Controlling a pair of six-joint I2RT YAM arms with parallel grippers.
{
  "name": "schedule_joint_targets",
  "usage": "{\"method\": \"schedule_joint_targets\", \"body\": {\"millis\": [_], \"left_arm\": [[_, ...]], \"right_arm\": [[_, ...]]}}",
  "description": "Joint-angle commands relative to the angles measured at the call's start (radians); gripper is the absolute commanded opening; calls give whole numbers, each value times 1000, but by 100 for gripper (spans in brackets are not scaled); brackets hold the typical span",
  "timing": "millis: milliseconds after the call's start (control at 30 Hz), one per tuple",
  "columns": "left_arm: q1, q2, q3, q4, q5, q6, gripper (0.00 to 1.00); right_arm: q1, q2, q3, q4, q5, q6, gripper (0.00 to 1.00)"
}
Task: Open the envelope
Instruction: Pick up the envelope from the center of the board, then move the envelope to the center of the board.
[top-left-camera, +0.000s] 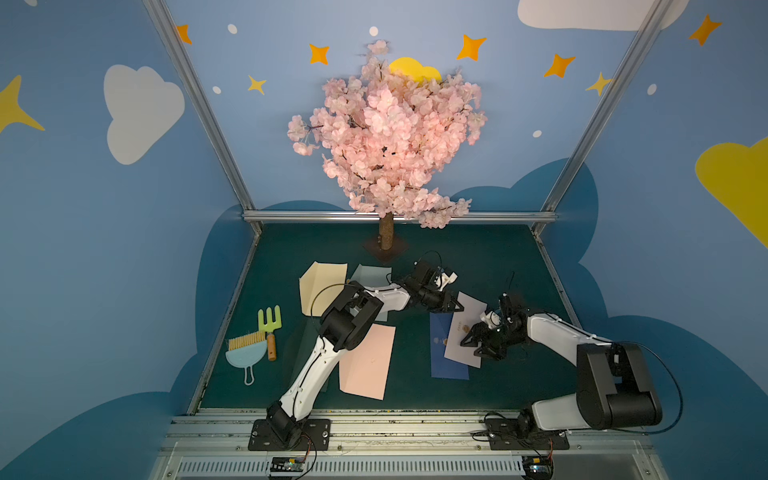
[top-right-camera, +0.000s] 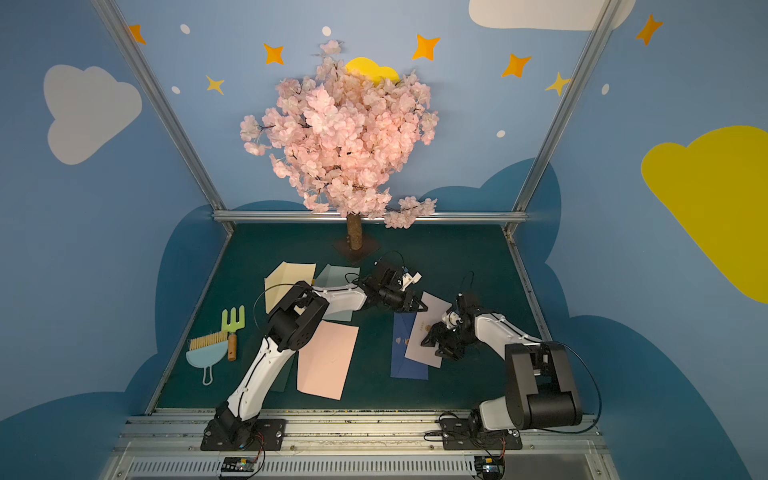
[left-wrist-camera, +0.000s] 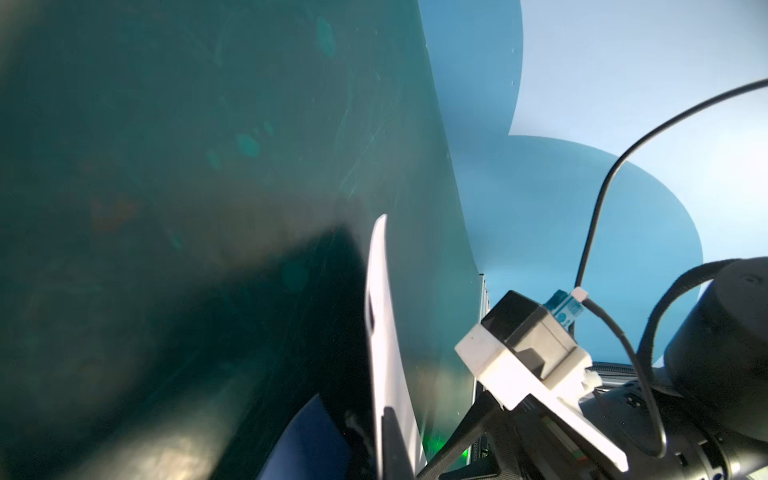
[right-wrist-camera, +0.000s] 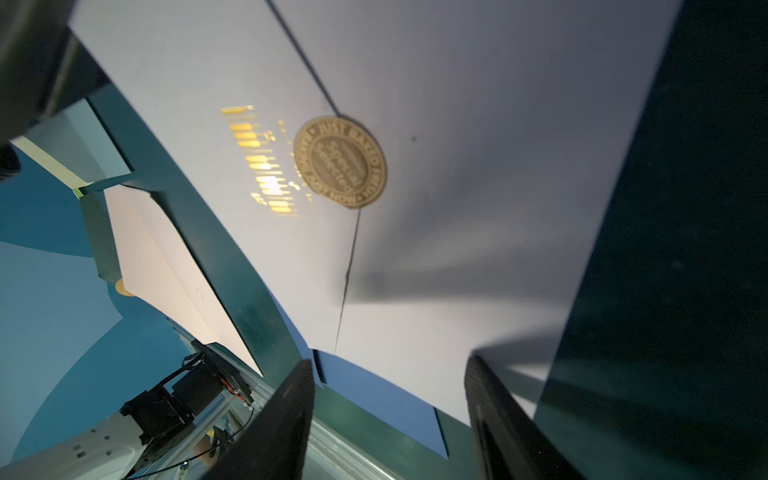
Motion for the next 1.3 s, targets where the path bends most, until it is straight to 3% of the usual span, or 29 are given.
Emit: {"method": "schedule_joint_targets", "body": {"millis": [0,133,267,467,633,833,1133,1267], "left_arm": [[27,-109,-29,70,-21,11,3],[55,-174,-30,12,-21,63,3],[79,-237,-71,20,-21,72,3],[168,-401,-236,64,-119,77,3],[265,-561,-360,-37,-163,152,3],[352,-733,-473,-146,-237,224,3],[407,-823,-579,-164,-246,222,3],[422,-845,-612,-156,-228,215,3]], "right_arm": [[41,-86,13,-10,12,-13,58],[108,-227,109,-70,52,16,51],[182,-252,154,-43,33,82,49],[333,-131,201,47,60,135,47],[421,19,232,134,76,154,46],[443,184,262,222,58,166,45],[459,336,275,280,37,161,45],[456,335,250,265,57,158,46]]}}
